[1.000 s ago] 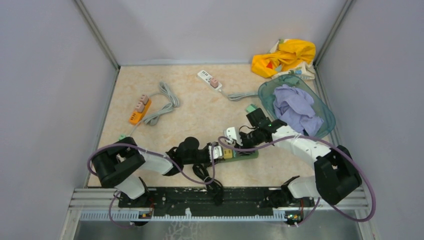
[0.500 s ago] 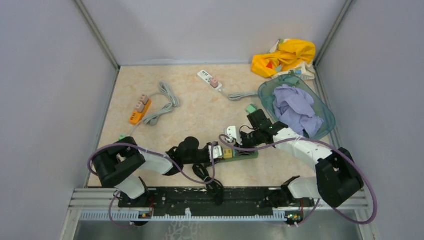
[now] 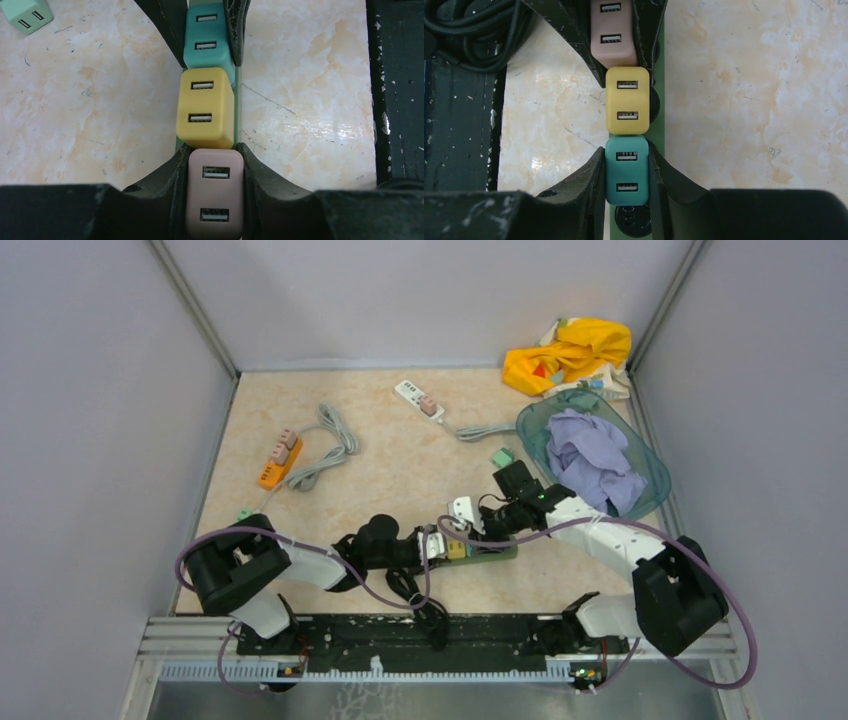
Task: Pull the plug off the socket
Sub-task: Remove the plug from the socket.
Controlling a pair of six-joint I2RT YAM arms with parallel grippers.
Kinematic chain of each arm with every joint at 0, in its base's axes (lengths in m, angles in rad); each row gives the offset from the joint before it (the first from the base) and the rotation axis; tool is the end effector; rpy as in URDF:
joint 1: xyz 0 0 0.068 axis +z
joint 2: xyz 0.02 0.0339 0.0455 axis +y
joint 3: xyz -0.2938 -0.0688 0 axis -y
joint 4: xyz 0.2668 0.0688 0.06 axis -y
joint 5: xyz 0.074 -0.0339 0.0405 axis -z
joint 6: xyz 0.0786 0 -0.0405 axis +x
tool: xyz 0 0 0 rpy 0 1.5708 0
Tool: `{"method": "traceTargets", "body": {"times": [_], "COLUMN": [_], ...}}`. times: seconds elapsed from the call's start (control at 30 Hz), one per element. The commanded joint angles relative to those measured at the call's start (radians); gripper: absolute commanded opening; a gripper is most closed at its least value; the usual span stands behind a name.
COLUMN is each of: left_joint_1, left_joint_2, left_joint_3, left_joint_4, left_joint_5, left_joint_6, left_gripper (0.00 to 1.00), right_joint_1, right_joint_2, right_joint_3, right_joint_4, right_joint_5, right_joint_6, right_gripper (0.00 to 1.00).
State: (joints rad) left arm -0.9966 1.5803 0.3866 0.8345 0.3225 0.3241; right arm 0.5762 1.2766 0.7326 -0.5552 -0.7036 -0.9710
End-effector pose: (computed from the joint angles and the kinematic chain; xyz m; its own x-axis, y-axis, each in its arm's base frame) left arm 0.1507 -0.2788 0.1291 0.1239 0.3645 -0.9229 0.9685 0.1582 0.1925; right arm 0.1861 0.1816 0.1886 0.1247 -0.6696 -0.7322 -0.9903 -0.1301 -0.0497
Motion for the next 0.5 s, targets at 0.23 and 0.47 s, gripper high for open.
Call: {"method": "traceTargets", "body": {"times": [0.23,0.47], "left_joint_1": [0.006,0.006], "left_joint_2": [0.029,0.044], "left_joint_3": [-0.019,0.000], "left_joint_4": [-0.084,-0.087], "left_joint_5": [-0.024,-0.019], "left_joint_6": [-0.036,-0.046], "left_gripper": [0.01,0.01], "right_joint_1": [-0.072,0.016], "right_joint_2": [-0.057,-0.031], "right_joint_3": [0.041,0.043], "right_joint_4": [-0.101,-0.102], "right_joint_5": [-0.190,-0.267], "right_joint_6": [-0.162,-0.168], "right_gripper": [0.00,0.00]}}
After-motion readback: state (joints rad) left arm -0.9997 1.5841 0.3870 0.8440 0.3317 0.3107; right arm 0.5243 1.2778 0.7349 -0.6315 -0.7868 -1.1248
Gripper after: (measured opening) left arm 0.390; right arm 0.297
